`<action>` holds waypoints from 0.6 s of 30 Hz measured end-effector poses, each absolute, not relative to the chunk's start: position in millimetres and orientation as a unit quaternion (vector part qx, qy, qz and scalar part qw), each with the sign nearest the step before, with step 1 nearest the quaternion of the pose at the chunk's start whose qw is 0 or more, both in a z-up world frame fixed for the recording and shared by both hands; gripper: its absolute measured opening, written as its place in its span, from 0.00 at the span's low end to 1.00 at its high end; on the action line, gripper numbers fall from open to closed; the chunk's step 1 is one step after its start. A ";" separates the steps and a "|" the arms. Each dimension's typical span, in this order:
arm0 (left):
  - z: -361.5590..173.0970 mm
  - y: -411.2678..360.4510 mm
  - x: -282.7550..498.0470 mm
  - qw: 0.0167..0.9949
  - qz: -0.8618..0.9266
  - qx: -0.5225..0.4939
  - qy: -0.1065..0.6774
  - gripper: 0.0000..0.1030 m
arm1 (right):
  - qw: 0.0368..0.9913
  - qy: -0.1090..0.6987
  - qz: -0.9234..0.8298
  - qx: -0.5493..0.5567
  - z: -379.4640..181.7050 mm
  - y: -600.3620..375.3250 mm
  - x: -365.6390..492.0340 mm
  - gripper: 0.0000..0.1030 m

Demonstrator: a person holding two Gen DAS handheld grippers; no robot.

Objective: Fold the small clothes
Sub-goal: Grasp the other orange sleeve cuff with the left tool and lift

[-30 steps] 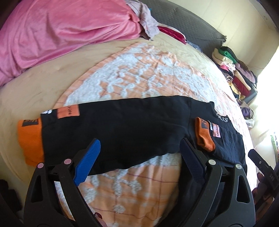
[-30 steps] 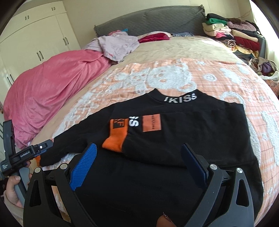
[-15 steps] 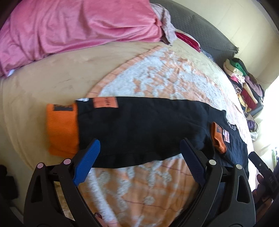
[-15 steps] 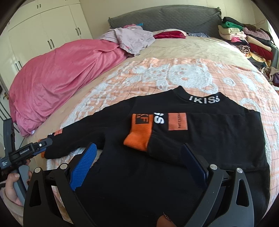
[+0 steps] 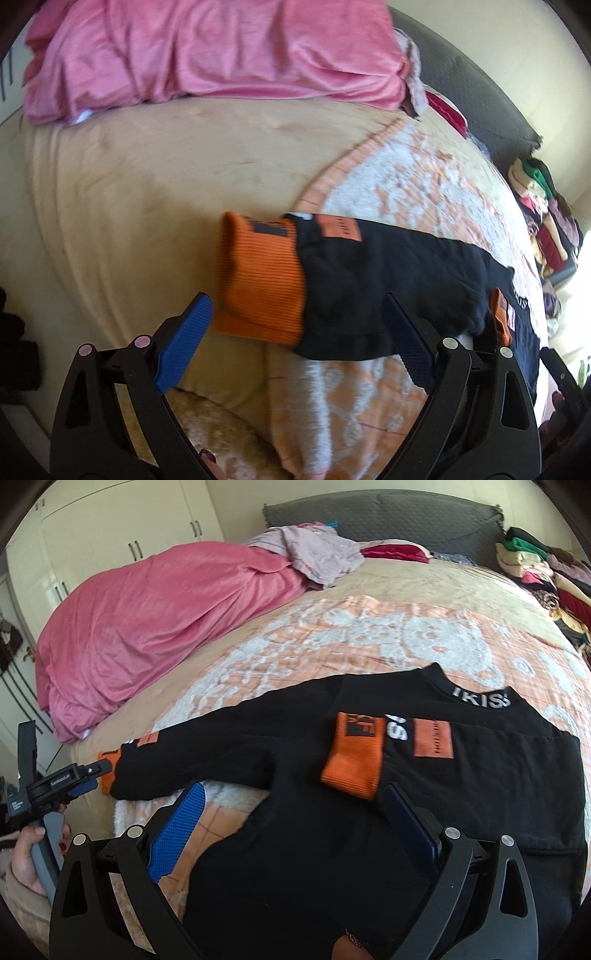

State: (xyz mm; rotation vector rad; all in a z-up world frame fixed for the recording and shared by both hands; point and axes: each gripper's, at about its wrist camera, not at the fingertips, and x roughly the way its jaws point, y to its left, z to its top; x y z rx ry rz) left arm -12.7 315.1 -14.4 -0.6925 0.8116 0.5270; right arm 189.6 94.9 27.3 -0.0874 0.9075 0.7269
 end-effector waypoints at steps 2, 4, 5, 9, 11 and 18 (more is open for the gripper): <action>-18.0 320.7 -16.8 0.825 0.252 -0.335 0.379 0.83 | 0.831 0.430 0.352 -0.044 26.7 101.9 187.6 0.93; -22.6 325.4 -20.1 0.822 0.255 -0.344 0.376 0.83 | 0.828 0.430 0.356 -0.048 26.2 107.8 185.3 0.93; -24.8 327.2 -21.2 0.821 0.252 -0.351 0.373 0.82 | 0.827 0.430 0.359 -0.049 26.0 110.7 183.8 0.93; -33.0 328.2 -19.0 0.820 0.237 -0.368 0.368 0.68 | 0.824 0.432 0.363 -0.048 24.6 114.6 179.9 0.93; -37.2 326.5 -14.5 0.820 0.238 -0.365 0.371 0.64 | 0.825 0.435 0.359 -0.045 23.2 114.0 179.4 0.93; -35.1 328.3 -8.0 0.826 0.237 -0.362 0.361 0.27 | 0.825 0.446 0.345 -0.029 15.6 102.8 182.9 0.93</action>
